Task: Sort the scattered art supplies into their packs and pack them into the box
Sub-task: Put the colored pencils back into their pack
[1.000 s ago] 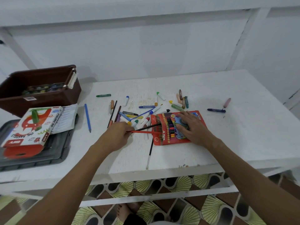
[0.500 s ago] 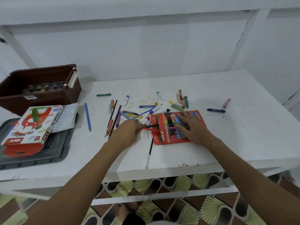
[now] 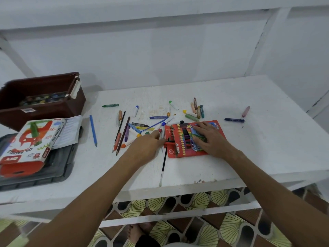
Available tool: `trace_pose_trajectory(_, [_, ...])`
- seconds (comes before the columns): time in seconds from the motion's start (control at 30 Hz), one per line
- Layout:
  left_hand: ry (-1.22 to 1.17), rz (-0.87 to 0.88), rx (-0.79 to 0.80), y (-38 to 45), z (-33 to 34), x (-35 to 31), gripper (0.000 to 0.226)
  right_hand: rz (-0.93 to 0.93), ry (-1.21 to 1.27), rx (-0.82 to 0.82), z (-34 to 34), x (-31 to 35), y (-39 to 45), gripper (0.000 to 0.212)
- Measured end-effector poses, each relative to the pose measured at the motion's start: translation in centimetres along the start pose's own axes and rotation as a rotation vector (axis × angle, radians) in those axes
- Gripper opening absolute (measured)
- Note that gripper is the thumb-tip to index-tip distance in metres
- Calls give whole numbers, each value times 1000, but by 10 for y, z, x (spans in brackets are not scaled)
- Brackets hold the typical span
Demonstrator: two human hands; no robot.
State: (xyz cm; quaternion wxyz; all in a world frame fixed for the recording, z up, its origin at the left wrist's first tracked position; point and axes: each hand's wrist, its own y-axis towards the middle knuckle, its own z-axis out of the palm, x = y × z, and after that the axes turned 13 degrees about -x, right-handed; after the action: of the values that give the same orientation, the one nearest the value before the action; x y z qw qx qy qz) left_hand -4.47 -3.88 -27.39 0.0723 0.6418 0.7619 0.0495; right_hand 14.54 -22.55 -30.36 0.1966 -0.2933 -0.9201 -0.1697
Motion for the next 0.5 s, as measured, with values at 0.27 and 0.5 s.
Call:
trace_pose_trajectory(0.27, [250,29,-31,-6,9,-12,52,-16,-9,-32,2,-2,0,56])
trace_pose_trajectory(0.5, [36,-30,-151,1,18,-26,37,-20,-4,-39,3,-3,1,55])
